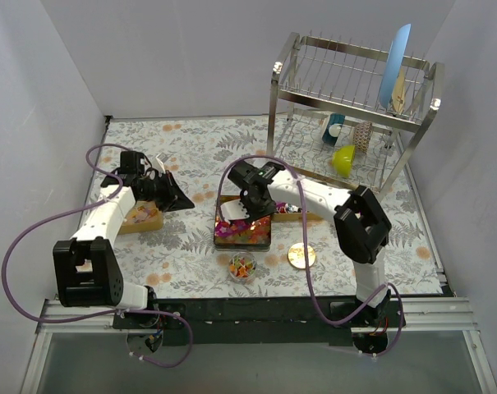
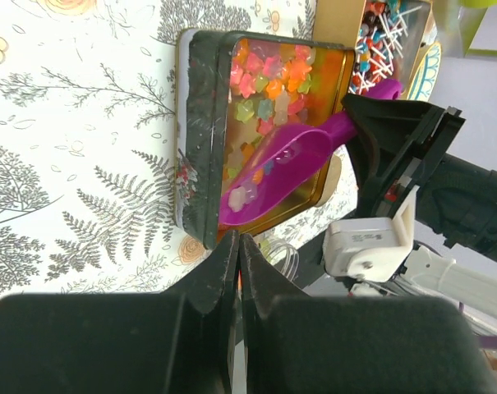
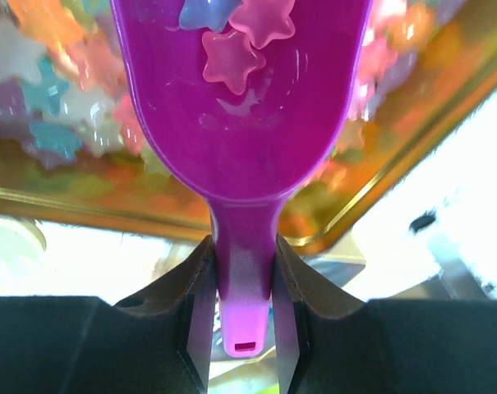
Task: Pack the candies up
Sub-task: Scoop the fake candies from the storage box, then place the fake candies in the packing bottle.
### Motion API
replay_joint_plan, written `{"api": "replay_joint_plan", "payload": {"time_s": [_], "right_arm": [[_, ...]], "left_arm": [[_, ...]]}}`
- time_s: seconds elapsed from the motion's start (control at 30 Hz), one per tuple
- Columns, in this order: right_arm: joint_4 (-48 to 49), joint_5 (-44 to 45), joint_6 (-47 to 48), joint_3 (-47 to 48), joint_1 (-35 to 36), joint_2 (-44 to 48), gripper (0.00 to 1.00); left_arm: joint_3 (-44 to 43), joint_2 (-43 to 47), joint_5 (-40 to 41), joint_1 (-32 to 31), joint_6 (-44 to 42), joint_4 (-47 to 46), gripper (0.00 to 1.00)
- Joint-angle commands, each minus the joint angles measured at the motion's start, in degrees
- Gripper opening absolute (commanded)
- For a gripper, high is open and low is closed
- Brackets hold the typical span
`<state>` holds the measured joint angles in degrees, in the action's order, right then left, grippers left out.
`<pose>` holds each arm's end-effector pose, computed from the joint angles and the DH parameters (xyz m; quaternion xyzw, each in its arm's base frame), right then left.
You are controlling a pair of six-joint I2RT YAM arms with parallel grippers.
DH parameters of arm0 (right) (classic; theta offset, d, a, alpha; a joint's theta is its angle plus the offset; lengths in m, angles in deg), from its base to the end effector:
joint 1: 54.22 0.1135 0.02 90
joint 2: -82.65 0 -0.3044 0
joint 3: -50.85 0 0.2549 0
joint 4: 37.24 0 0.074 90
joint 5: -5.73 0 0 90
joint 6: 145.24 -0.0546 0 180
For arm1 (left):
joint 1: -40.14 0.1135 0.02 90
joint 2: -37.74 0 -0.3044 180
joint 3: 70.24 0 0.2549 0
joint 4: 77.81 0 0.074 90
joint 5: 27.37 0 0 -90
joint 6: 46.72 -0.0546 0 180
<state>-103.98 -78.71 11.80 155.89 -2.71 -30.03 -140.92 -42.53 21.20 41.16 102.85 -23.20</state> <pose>0.2684 0.3290 0.2369 -0.8473 0.5112 -0.0659 0.1280 0.2705 -0.0313 0.2676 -0.3917 0.8271 -0.4029 0.0135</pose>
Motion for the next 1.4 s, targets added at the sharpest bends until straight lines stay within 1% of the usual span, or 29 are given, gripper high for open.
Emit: {"api": "replay_joint_plan", "payload": {"time_s": [0.0,0.2,0.33,0.6,0.73,0.83,1.07,1.37], "right_arm": [[0.3,0.1,-2.4,-0.9,-1.6,5.3,0.01],[-2.9,0.6,-3.5,1.9,-1.6,7.5,0.01],[-4.7,3.2,-2.5,0.1,-1.0,10.0,0.01],[-9.7,10.3,0.8,-4.8,5.0,17.0,0.01],[-13.2,15.6,1.6,-6.9,8.9,18.5,0.01],[-14.0,18.5,2.1,-8.1,11.3,19.3,0.01],[-20.3,25.0,-0.6,-6.3,15.8,16.4,0.01],[-21.8,33.1,0.5,-5.6,19.7,14.2,0.01]], "left_arm": [[-1.0,3.6,-1.0,1.1,-0.9,-0.1,0.0],[0.2,4.8,-1.3,1.5,-0.1,-1.8,0.0],[0.6,5.6,-1.5,1.7,0.2,-2.4,0.0],[1.6,6.2,-1.4,2.6,-0.1,-4.5,0.0],[2.0,6.3,-1.7,2.8,0.7,-5.9,0.0],[2.2,6.3,-1.8,3.1,1.0,-6.9,0.0],[2.2,6.4,-2.2,3.7,1.4,-8.6,0.0],[3.2,7.1,-3.0,4.1,2.9,-10.5,0.0]]}}
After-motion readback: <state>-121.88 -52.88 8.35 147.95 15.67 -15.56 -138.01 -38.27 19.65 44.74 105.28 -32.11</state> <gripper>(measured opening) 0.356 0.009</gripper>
